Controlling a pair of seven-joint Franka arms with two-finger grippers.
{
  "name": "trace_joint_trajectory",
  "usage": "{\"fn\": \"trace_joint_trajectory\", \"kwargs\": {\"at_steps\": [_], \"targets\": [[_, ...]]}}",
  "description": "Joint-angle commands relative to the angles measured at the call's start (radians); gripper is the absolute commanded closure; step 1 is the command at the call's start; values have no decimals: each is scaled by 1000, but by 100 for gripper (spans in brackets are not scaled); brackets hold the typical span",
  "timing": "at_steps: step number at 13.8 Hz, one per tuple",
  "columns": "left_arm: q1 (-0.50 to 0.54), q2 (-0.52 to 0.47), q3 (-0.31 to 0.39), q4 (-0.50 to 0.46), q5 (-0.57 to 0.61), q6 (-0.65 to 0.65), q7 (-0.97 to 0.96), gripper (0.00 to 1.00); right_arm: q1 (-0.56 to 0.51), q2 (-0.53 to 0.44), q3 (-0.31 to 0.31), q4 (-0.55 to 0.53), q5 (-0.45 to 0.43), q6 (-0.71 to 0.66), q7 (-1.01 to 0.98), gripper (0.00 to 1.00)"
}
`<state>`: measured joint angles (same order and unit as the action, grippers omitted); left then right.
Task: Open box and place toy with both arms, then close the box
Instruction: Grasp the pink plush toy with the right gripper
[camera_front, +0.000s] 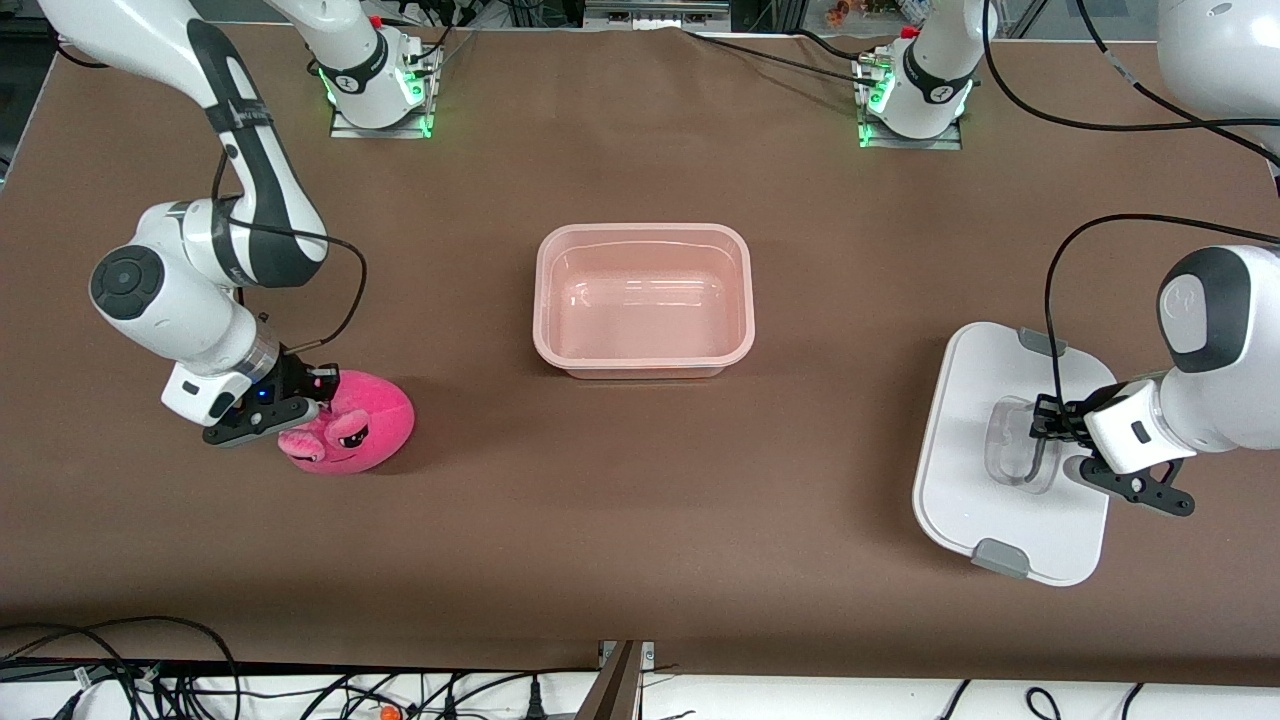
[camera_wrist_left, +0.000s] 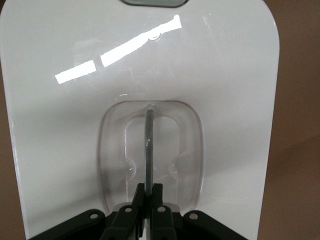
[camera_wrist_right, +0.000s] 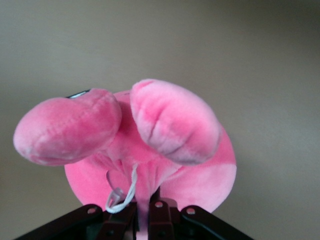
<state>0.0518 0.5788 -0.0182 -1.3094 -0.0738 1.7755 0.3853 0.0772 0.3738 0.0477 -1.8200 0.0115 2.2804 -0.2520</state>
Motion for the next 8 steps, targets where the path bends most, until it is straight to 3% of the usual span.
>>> {"fn": "trace_joint_trajectory", "kwargs": {"at_steps": [1, 4, 8], "targets": [[-3, -2, 0, 2, -4, 7, 17, 100, 39, -10, 27, 172, 4, -223, -20, 100], [-1, -1, 0, 2, -4, 5, 18, 100, 134, -4, 27, 303, -33, -407, -20, 100], [-1, 4, 0, 2, -6, 5, 18, 100, 347, 20, 27, 451, -169, -614, -21, 100]]}}
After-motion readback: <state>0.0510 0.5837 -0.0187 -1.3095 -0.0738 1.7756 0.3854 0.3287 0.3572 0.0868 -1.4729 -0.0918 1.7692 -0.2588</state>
